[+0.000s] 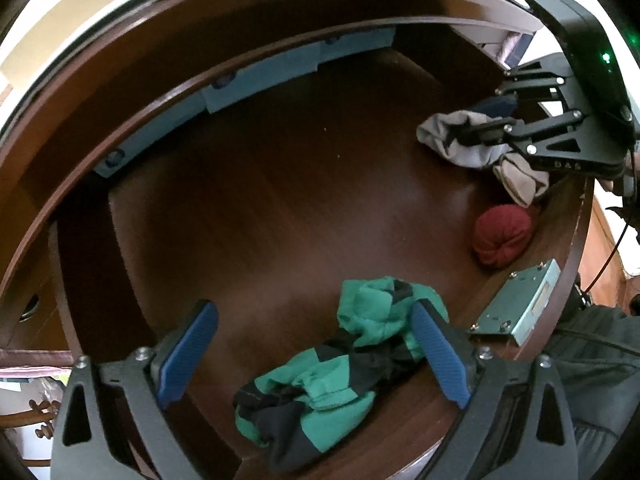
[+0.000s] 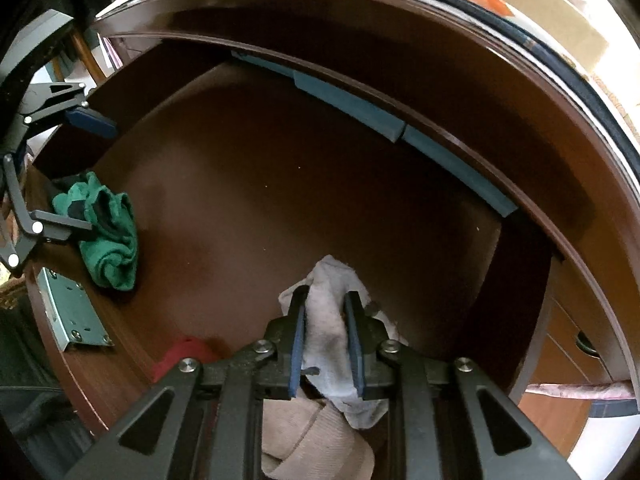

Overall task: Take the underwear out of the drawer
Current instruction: 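Grasp the white sock with the right gripper while the left grasps the green-black sock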

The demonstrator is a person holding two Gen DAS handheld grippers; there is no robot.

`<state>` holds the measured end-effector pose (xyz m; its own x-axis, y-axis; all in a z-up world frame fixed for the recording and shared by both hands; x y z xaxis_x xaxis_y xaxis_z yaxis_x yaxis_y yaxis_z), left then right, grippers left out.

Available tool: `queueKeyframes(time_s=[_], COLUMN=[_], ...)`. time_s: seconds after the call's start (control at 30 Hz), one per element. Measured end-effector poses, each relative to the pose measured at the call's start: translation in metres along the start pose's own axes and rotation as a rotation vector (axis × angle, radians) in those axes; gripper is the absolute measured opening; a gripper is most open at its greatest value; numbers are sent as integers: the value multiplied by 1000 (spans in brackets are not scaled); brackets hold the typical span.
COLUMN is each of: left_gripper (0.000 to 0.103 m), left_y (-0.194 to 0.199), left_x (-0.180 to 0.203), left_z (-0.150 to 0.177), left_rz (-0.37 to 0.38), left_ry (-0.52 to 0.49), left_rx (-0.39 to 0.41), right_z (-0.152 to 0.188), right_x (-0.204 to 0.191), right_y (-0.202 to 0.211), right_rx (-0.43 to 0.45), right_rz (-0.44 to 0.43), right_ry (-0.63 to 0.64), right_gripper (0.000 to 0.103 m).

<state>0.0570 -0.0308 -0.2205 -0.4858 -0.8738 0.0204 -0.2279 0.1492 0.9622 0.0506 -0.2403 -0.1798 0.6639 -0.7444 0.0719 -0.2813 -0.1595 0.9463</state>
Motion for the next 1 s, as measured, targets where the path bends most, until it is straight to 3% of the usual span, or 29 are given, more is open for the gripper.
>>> queueKeyframes(time_s=[0.13,0.33,0.37,0.4,0.47,1.0], left_gripper=[93,72,60,41,24,18], left_y=[-9,-18,-19,-21,-24,1], left_x=[4,12,13,15,21,8], left_z=[-8,-16,-16,-16,-15,-6], left_rz=[15,97,103,107,129,90], left_ry=[-10,4,2,-3,-19,65], left_rx=[-22,-28,-28,-32,-39,129], right_z=[2,4,4,3,2,13], right_x=[6,10,7,9,8,12], right_y=[1,0,-1,-1,-1,28], right_rx=[-1,-10,-12,-10,-4,95], right_rz=[-40,-63,-65,-67,-67,-12], right_ry=[-26,-43,-45,-47,-50,-45], right_gripper=[21,21,21,21,21,21])
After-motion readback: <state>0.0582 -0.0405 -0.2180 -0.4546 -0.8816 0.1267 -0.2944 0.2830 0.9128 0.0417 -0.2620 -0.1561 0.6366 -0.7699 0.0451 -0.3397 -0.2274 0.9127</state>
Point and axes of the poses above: each gripper's, at about its wrist camera, not at the fingertips, and y roughly against the way its jaws point, x to its right, z to its underside, the point moved 4 cm from there along -y, roughly the way its jaws point, and after that the axes turned 1 degree about -x, right-handed, at the moved point
